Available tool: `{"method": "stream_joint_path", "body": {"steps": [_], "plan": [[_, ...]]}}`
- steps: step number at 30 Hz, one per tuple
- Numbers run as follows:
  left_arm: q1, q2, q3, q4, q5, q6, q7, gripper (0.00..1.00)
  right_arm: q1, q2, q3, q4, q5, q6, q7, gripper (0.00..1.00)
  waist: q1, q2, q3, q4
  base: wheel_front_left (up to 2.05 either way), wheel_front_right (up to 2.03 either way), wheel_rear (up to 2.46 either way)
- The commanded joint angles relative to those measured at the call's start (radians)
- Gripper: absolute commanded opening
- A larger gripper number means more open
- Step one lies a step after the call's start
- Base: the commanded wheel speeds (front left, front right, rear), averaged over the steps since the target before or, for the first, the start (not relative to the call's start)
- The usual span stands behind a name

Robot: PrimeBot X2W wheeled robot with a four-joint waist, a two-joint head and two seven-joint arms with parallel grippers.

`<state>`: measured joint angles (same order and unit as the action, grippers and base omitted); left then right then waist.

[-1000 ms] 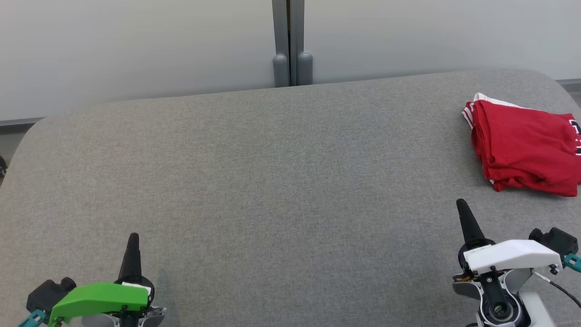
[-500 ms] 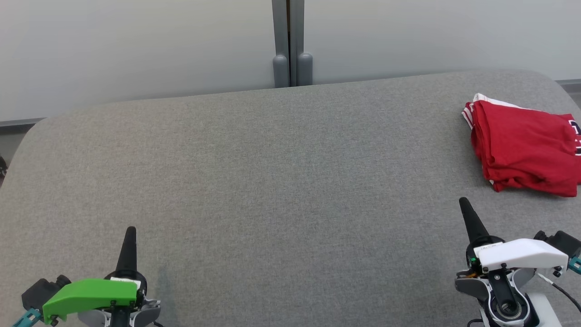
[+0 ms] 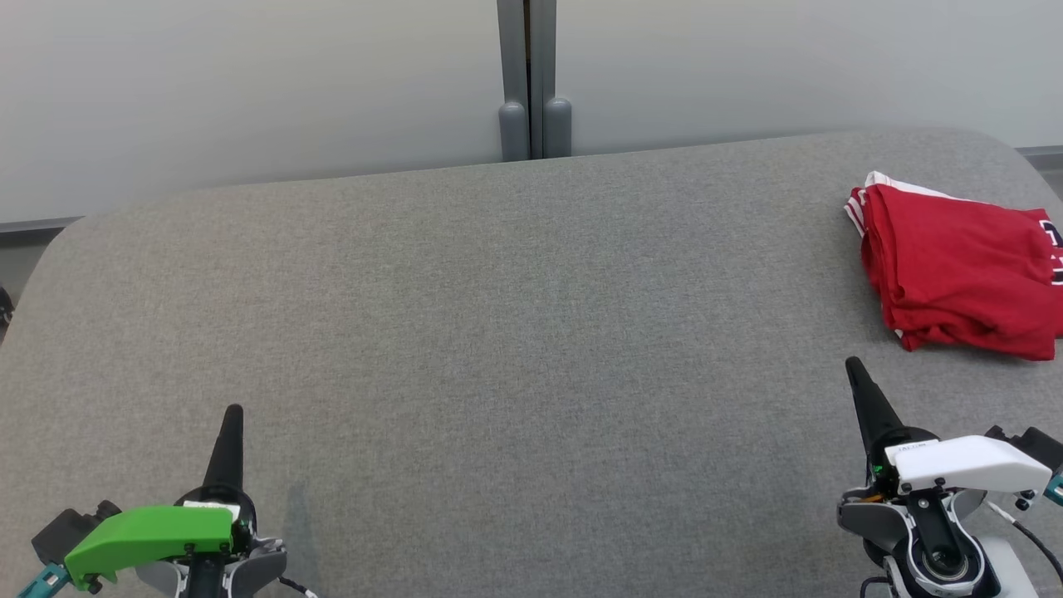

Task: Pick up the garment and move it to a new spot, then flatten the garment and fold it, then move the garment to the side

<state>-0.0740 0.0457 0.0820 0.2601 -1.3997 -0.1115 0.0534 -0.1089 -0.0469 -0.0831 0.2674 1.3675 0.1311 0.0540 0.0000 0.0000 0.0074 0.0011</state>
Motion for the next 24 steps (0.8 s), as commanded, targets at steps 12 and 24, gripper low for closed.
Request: {"method": "stream_joint_path", "body": {"steps": [12,24], "plan": [[-0.032,0.007,0.017,-0.012,-0.097,-0.012,0.029,0.00,-0.001,-0.005,-0.016,-0.017,0.111,0.000,0.030,0.00,0.0000,0.0000,-0.002,0.000,0.00,0.00,0.00],[-0.038,0.007,0.029,-0.015,-0.172,-0.019,0.051,0.00,0.000,-0.005,-0.027,-0.023,0.198,0.000,0.052,0.00,0.0000,0.0000,-0.003,-0.001,0.00,0.00,0.00]]}}
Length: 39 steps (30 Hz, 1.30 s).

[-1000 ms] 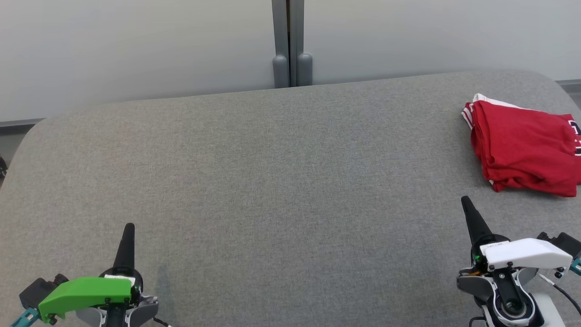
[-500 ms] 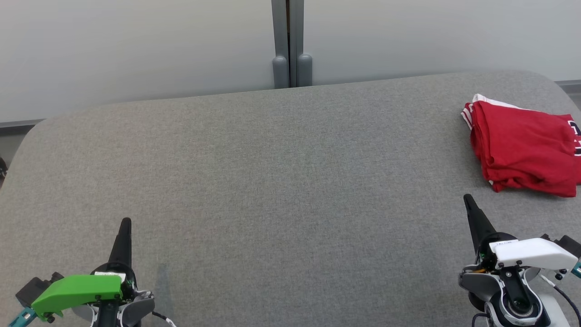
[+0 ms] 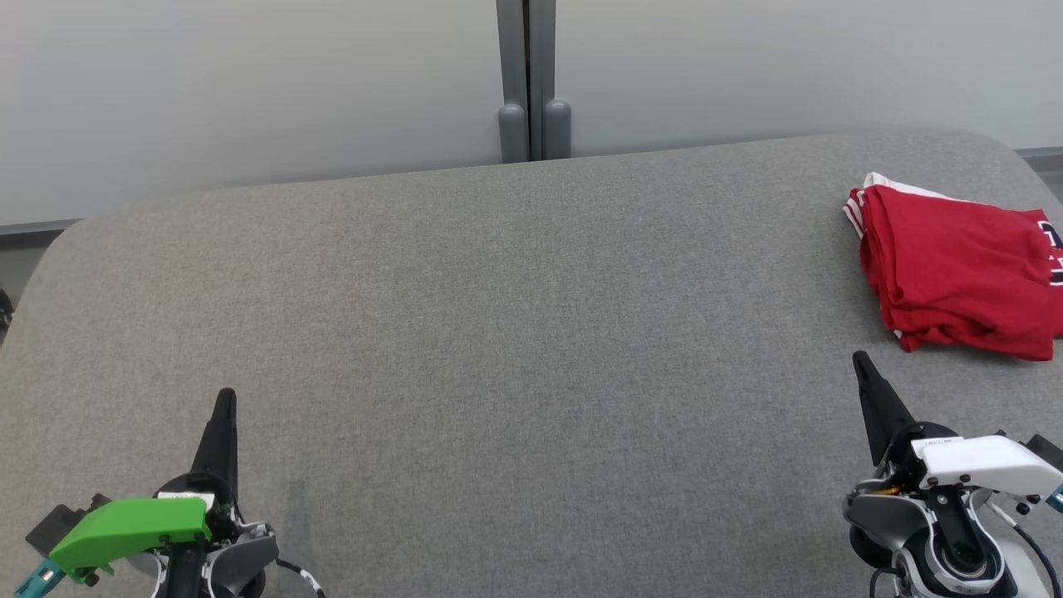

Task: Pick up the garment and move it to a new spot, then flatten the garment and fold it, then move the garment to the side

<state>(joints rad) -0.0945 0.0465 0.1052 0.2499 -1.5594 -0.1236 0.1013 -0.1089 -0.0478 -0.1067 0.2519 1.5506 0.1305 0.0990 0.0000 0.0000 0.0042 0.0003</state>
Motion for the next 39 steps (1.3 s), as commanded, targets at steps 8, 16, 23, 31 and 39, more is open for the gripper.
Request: {"method": "stream_joint_path", "body": {"steps": [8,16,23,31,39], "plan": [[-0.021,0.007,0.012,-0.007,-0.059,-0.011,0.017,0.00,0.001,-0.004,-0.010,-0.011,0.069,0.000,0.019,0.00,0.0000,0.0000,-0.001,0.000,0.00,0.00,0.00],[-0.020,0.007,0.011,-0.006,-0.056,-0.010,0.016,0.00,0.002,-0.004,-0.009,-0.010,0.065,0.000,0.018,0.00,0.0000,0.0000,-0.001,0.000,0.00,0.00,0.00],[-0.020,0.007,0.011,-0.006,-0.056,-0.010,0.016,0.00,0.002,-0.004,-0.009,-0.010,0.065,0.000,0.018,0.00,0.0000,0.0000,-0.001,0.000,0.00,0.00,0.00],[-0.020,0.007,0.011,-0.006,-0.056,-0.010,0.016,0.00,0.002,-0.004,-0.009,-0.010,0.065,0.000,0.018,0.00,0.0000,0.0000,-0.001,0.000,0.00,0.00,0.00],[-0.020,0.007,0.011,-0.006,-0.056,-0.010,0.016,0.00,0.002,-0.004,-0.009,-0.010,0.065,0.000,0.018,0.00,0.0000,0.0000,-0.001,0.000,0.00,0.00,0.00]]}}
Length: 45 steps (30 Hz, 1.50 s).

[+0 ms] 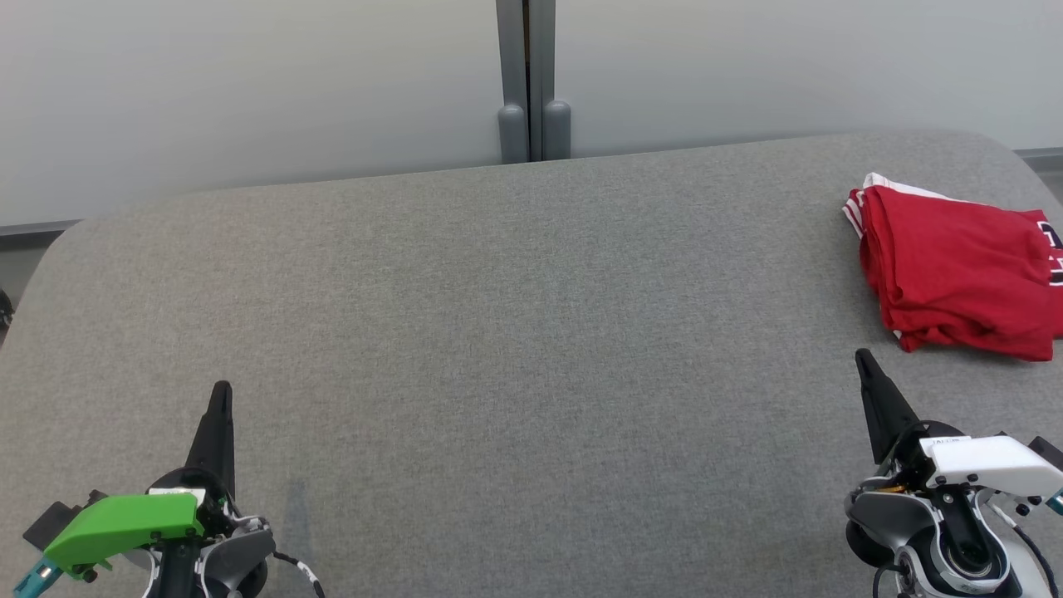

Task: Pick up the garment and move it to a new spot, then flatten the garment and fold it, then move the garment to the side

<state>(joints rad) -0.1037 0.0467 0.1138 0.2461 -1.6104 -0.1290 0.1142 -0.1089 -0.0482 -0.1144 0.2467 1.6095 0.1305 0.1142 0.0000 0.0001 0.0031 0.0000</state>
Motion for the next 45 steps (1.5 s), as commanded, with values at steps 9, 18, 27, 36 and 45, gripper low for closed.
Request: {"method": "stream_joint_path", "body": {"steps": [9,18,27,36,45], "plan": [[-0.010,0.007,0.003,-0.002,-0.005,-0.005,0.003,0.00,0.002,-0.004,-0.002,-0.005,0.007,0.000,0.003,0.00,0.0000,-0.0001,0.000,0.000,0.00,0.00,0.00],[-0.010,0.007,0.003,-0.002,-0.005,-0.005,0.003,0.00,0.002,-0.004,-0.002,-0.005,0.007,0.000,0.003,0.00,0.0000,-0.0001,0.000,0.000,0.00,0.00,0.00],[-0.010,0.007,0.003,-0.002,-0.005,-0.005,0.003,0.00,0.002,-0.004,-0.001,-0.005,0.007,0.000,0.003,0.00,0.0000,-0.0001,0.000,0.000,0.00,0.00,0.00],[-0.010,0.007,0.003,-0.002,-0.005,-0.005,0.003,0.00,0.002,-0.004,-0.001,-0.005,0.007,0.000,0.003,0.00,0.0000,-0.0001,0.000,0.000,0.00,0.00,0.00],[-0.010,0.007,0.003,-0.002,-0.005,-0.005,0.003,0.00,0.002,-0.004,-0.001,-0.005,0.007,0.000,0.003,0.00,0.0000,-0.0001,0.000,0.000,0.00,0.00,0.00]]}}
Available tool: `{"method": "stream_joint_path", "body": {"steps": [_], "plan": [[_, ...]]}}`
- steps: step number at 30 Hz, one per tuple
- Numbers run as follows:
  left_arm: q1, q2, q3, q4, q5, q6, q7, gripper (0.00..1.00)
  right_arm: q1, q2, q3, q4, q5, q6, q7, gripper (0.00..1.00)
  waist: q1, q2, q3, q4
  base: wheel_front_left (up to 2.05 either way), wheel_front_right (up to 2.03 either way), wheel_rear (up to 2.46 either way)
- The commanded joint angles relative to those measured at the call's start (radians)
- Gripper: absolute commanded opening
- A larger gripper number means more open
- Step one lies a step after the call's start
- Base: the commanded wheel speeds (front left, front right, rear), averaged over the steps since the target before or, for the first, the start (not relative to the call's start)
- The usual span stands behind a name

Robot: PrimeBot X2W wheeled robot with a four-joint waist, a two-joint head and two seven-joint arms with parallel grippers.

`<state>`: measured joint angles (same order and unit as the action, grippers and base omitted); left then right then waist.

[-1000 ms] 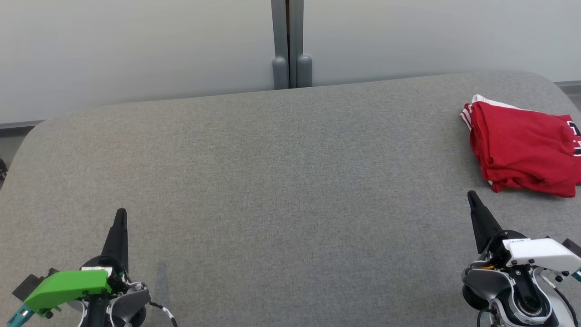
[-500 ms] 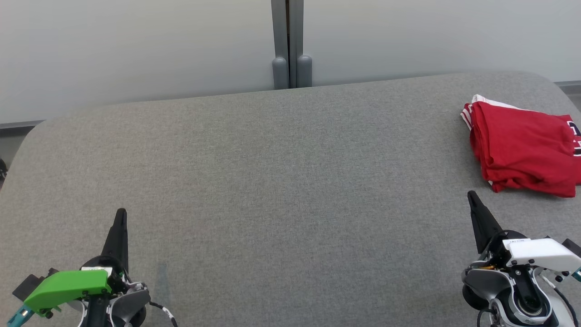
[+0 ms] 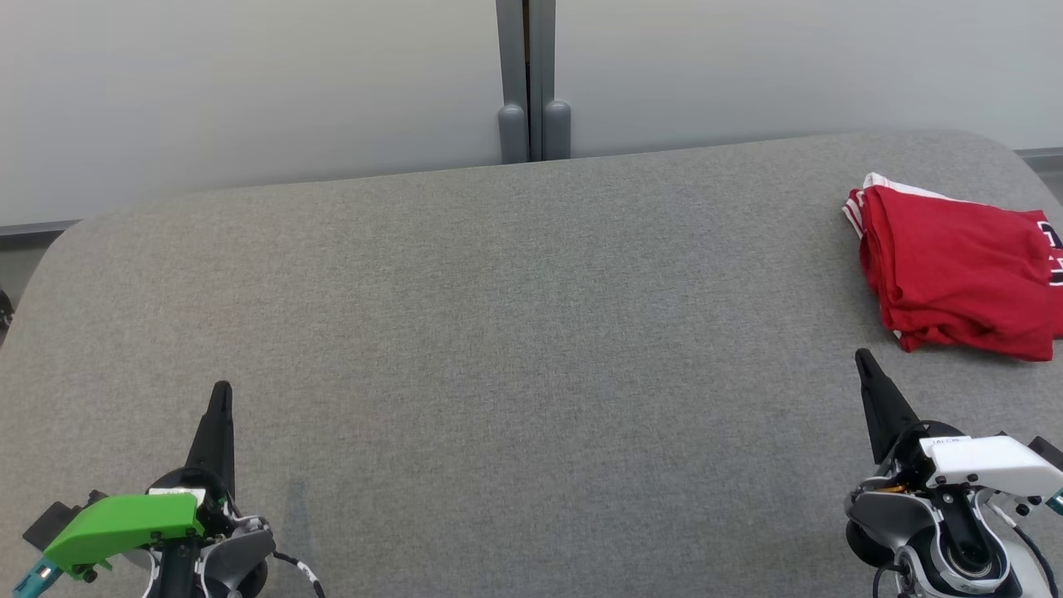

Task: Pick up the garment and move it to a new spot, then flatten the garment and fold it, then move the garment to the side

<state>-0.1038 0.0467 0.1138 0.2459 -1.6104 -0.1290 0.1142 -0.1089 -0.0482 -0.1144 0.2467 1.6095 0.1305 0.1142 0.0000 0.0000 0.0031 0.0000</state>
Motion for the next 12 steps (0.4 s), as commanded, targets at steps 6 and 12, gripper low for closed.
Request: {"method": "stream_joint_path", "body": {"steps": [6,12], "plan": [[-0.010,0.007,0.003,-0.002,-0.005,-0.005,0.003,0.00,0.002,-0.004,-0.001,-0.005,0.007,0.000,0.003,0.00,0.0000,0.0000,0.000,0.000,0.00,0.00,0.00],[-0.010,0.007,0.002,-0.002,-0.005,-0.005,0.003,0.00,0.002,-0.004,-0.001,-0.005,0.007,0.000,0.003,0.00,0.0000,0.0000,0.000,0.000,0.00,0.00,0.00]]}}
